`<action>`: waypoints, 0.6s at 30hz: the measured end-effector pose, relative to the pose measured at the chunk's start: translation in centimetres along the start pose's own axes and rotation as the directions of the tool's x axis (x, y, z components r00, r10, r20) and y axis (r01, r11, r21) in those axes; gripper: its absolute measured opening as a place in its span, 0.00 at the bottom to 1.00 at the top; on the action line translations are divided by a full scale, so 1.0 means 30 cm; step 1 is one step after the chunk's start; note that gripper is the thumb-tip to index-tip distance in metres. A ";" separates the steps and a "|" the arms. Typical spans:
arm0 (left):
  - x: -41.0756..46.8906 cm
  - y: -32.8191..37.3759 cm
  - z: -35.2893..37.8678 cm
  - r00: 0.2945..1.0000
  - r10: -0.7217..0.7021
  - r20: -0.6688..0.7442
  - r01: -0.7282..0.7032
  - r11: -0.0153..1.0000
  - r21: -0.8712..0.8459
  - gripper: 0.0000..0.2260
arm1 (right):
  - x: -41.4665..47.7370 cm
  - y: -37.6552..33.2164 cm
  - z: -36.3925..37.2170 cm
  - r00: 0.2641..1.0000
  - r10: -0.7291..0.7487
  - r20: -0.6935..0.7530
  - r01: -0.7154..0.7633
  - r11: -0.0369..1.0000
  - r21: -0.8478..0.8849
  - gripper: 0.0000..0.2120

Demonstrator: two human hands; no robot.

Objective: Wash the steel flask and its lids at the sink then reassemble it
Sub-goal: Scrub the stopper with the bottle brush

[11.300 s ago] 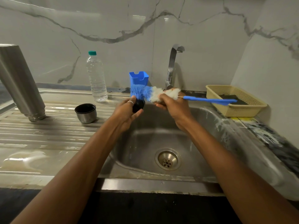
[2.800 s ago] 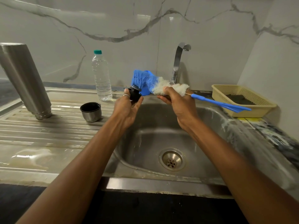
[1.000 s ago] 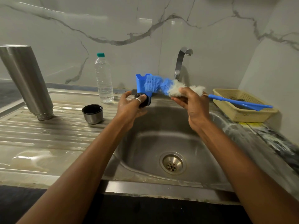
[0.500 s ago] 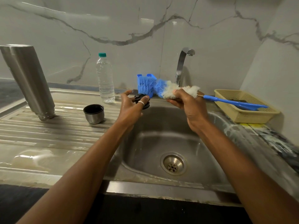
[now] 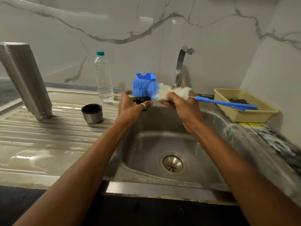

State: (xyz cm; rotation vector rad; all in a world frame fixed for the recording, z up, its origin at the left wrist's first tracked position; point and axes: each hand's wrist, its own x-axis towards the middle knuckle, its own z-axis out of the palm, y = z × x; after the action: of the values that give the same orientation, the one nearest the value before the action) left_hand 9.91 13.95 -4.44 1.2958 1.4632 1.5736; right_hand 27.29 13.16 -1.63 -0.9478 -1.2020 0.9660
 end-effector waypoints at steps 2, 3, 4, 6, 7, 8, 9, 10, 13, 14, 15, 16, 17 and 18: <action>-0.003 -0.004 -0.001 1.000 -0.016 0.008 0.016 1.000 -0.026 0.43 | 0.009 -0.005 -0.020 0.997 0.009 -0.072 -0.007 0.999 0.040 0.05; -0.004 -0.005 -0.004 1.000 -0.018 0.008 0.019 1.000 -0.024 0.43 | 0.009 0.000 -0.026 0.996 0.013 -0.084 -0.010 0.999 0.039 0.06; -0.004 -0.005 -0.006 1.000 -0.022 0.008 0.022 0.999 -0.025 0.43 | 0.005 0.006 -0.025 0.997 0.015 -0.069 -0.013 0.999 0.031 0.07; 0.002 -0.007 -0.010 0.999 -0.035 0.012 0.036 0.998 -0.060 0.43 | -0.002 0.013 -0.015 1.000 -0.001 -0.012 0.001 1.000 -0.013 0.07; 0.007 -0.008 -0.011 0.999 -0.045 0.015 0.046 0.996 -0.071 0.42 | 0.000 0.011 -0.012 1.000 -0.011 -0.005 0.011 1.000 -0.026 0.07; 0.008 -0.008 -0.013 0.998 -0.053 0.020 0.054 0.996 -0.071 0.43 | 0.008 0.011 -0.011 1.000 -0.010 -0.021 0.009 1.000 -0.013 0.07; 0.010 -0.009 -0.014 0.998 -0.058 0.026 0.060 0.995 -0.077 0.43 | 0.012 0.008 -0.013 0.999 -0.002 -0.048 0.002 1.000 0.008 0.08; 0.009 -0.008 -0.016 0.998 -0.061 0.035 0.064 0.994 -0.086 0.44 | 0.014 0.010 -0.017 0.997 0.003 -0.071 -0.002 1.000 0.012 0.08; 0.008 -0.006 -0.018 0.997 -0.068 0.048 0.073 0.992 -0.100 0.40 | -0.003 0.025 -0.013 1.000 -0.004 -0.028 0.003 0.998 -0.064 0.10; 0.006 -0.002 -0.016 0.996 -0.072 0.051 0.077 0.991 -0.107 0.37 | -0.006 0.020 -0.010 1.000 -0.010 -0.002 0.010 0.997 -0.076 0.10; 0.005 0.000 -0.014 0.996 -0.075 0.051 0.081 0.989 -0.123 0.36 | -0.008 0.010 -0.009 1.000 -0.013 0.008 0.013 0.998 -0.066 0.08; 0.003 0.000 -0.015 0.996 -0.078 0.052 0.084 0.987 -0.133 0.35 | -0.005 0.000 -0.009 1.000 -0.011 -0.004 0.011 0.999 -0.041 0.05; 0.002 -0.002 -0.017 0.995 -0.081 0.052 0.087 0.988 -0.131 0.35 | -0.005 -0.008 -0.010 0.999 -0.004 -0.032 0.004 1.000 -0.020 0.04; -0.003 -0.001 -0.020 0.996 -0.078 0.051 0.084 0.989 -0.120 0.35 | -0.006 -0.009 -0.011 0.998 -0.004 -0.064 0.002 1.000 -0.028 0.02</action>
State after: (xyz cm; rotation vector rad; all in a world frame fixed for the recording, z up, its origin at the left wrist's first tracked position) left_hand 9.37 13.66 -4.45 1.1803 1.3527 1.5450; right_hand 27.63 12.88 -1.47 -0.9919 -1.1654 0.9122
